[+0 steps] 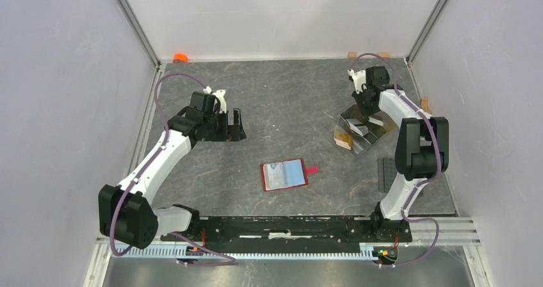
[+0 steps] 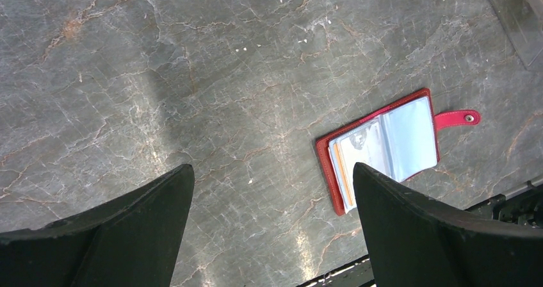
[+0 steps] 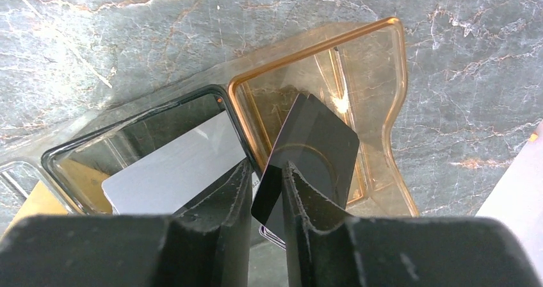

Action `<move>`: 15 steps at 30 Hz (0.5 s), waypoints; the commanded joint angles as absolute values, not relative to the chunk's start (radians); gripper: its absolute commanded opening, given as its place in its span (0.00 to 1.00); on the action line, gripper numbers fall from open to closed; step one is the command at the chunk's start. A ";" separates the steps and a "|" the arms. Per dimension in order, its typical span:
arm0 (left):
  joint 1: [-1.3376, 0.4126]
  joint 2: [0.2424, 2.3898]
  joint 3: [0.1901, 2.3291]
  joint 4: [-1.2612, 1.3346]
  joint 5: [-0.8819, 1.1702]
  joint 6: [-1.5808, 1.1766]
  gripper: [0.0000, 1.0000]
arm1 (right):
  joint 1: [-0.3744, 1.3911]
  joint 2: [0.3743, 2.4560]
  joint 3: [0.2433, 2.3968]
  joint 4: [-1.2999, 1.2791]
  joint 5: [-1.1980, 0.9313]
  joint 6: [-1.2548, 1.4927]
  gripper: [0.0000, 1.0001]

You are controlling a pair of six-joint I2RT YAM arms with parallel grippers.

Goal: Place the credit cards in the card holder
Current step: Pick up the credit card from the storage box.

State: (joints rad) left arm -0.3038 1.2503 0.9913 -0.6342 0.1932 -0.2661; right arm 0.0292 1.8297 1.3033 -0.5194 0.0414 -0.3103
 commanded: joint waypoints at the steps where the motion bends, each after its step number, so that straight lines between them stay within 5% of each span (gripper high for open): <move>1: -0.299 1.254 0.992 -0.620 0.212 -0.218 1.00 | 0.035 1.792 1.340 -0.551 0.003 -0.291 0.23; 15: -0.299 1.239 0.986 -0.609 0.220 -0.206 1.00 | 0.079 1.627 1.360 -0.523 0.111 -0.284 0.07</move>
State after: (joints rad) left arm -0.3038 1.2503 0.9913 -0.6338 0.1932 -0.2653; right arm 0.0479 1.7126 1.3075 -0.5354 0.0586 -0.2970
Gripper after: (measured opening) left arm 0.994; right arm 0.102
